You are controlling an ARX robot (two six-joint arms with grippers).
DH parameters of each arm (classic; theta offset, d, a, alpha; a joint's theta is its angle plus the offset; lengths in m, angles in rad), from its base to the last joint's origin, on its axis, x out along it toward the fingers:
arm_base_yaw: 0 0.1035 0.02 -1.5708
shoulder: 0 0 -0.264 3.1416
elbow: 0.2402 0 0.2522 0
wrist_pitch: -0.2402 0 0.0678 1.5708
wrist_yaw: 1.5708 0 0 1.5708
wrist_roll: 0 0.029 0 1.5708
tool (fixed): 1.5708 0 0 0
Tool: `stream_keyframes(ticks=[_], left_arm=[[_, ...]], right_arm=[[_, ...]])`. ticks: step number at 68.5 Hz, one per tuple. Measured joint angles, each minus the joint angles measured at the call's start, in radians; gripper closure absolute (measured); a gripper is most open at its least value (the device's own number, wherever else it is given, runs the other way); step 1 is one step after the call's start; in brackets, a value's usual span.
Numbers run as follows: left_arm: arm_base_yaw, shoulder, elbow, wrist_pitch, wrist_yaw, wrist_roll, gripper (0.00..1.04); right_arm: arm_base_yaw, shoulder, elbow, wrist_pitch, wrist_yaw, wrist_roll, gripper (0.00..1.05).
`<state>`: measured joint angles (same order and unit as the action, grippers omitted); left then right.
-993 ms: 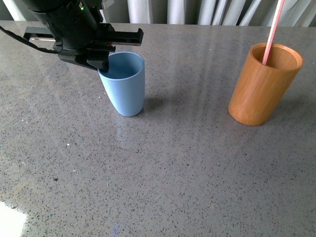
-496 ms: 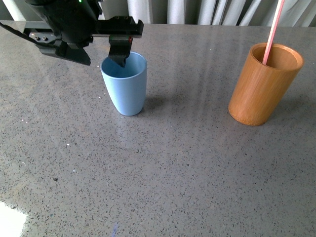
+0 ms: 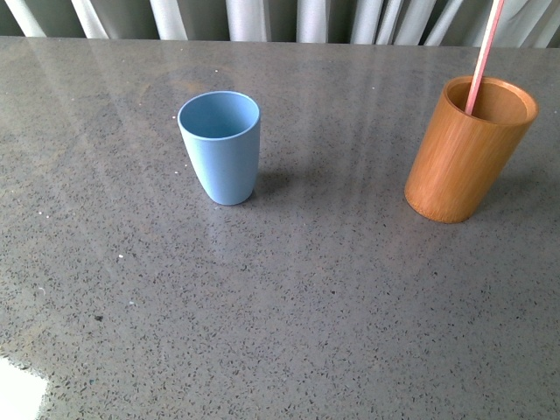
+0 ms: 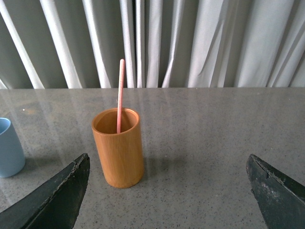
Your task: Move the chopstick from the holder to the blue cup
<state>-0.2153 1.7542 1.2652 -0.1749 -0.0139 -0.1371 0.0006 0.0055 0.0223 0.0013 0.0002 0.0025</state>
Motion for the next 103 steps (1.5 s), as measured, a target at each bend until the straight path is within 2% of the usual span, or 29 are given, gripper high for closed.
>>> stream_keyframes(ticks=[4, 12, 15, 17, 21, 26, 33, 45, 63, 66, 73, 87, 94, 103], left_arm=[[0.020, -0.046, -0.053, 0.080, 0.002, -0.012, 0.09], [0.027, -0.081, -0.084, 0.143, -0.020, -0.007, 0.11], [0.026, -0.095, -0.160, 0.338, -0.098, 0.023, 0.18], [0.029, -0.116, -0.275, 0.579, -0.144, 0.067, 0.26], [0.040, -0.150, -0.413, 0.803, -0.144, 0.093, 0.37], [0.057, -0.224, -0.568, 0.993, -0.132, 0.112, 0.53], [0.087, -0.319, -0.698, 1.061, -0.114, 0.119, 0.73], [0.114, -0.422, -0.861, 1.092, -0.083, 0.122, 1.03], [0.148, -0.584, -1.021, 1.096, -0.055, 0.126, 1.03], [0.176, -0.617, -1.046, 1.088, -0.006, 0.126, 1.03], [0.210, -0.694, -1.097, 1.059, 0.008, 0.127, 1.03], [0.212, -0.853, -1.170, 0.971, 0.014, 0.127, 1.03], [0.212, -0.871, -1.215, 1.009, 0.014, 0.127, 1.03], [0.212, -0.954, -1.241, 0.933, 0.014, 0.127, 1.03]], right_arm=[[0.000, 0.000, 0.000, 0.000, 0.000, 0.000, 0.09], [0.000, 0.000, 0.000, 0.000, 0.000, 0.000, 0.09], [0.000, 0.000, 0.000, 0.000, 0.000, 0.000, 0.09], [0.000, 0.000, 0.000, 0.000, 0.000, 0.000, 0.09], [0.000, 0.000, 0.000, 0.000, 0.000, 0.000, 0.09], [0.000, 0.000, 0.000, 0.000, 0.000, 0.000, 0.09], [0.000, 0.000, 0.000, 0.000, 0.000, 0.000, 0.09], [0.000, 0.000, 0.000, 0.000, 0.000, 0.000, 0.09], [0.000, 0.000, 0.000, 0.000, 0.000, 0.000, 0.09], [0.000, 0.000, 0.000, 0.000, 0.000, 0.000, 0.09], [0.000, 0.000, 0.000, 0.000, 0.000, 0.000, 0.09], [0.000, 0.000, 0.000, 0.000, 0.000, 0.000, 0.09], [0.000, 0.000, 0.000, 0.000, 0.000, 0.000, 0.09], [0.000, 0.000, 0.000, 0.000, 0.000, 0.000, 0.09]])
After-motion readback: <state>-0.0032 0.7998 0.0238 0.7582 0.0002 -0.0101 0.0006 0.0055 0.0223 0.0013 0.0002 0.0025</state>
